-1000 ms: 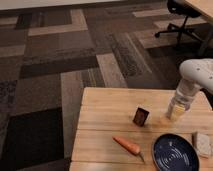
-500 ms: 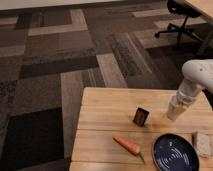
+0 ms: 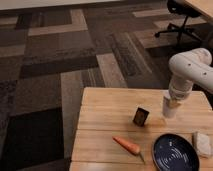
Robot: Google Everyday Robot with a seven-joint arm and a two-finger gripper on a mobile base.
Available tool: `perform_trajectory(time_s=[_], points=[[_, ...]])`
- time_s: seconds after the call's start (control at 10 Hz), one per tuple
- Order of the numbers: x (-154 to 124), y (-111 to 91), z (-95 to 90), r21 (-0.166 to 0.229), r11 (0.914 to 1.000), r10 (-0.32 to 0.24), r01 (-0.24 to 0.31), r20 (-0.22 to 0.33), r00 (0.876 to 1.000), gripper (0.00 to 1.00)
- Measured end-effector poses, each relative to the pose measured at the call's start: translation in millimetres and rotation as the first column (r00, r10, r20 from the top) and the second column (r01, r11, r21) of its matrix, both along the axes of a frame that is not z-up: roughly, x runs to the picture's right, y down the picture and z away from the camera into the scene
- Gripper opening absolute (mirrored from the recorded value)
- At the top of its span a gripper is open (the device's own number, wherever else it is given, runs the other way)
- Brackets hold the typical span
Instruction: Place the ceramic cup in the ceramic bowl
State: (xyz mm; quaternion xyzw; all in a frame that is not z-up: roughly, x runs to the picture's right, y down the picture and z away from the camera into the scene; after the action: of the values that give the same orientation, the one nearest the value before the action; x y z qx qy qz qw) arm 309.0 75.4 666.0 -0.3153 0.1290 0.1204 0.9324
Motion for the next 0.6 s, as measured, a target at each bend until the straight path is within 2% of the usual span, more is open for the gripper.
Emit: perform_trajectory(time_s=[0.2,0.4,0.5,0.6], points=[[-0.7,-13.1,-22.4,0.059,0.9983,0.001,0.002,-0.059,0.998,0.0],[-2.2,-10.2,-39.1,0.113,0.9931,0.041,-0.029,-0.106,0.994,0.0],[-2.4,-4.6,-45.1,0.126,0.9906,0.066,-0.051,-0.118,0.991,0.0],[-5.6,-5.9,-43.9,0.129,0.9904,0.064,-0.05,-0.112,0.992,0.0]])
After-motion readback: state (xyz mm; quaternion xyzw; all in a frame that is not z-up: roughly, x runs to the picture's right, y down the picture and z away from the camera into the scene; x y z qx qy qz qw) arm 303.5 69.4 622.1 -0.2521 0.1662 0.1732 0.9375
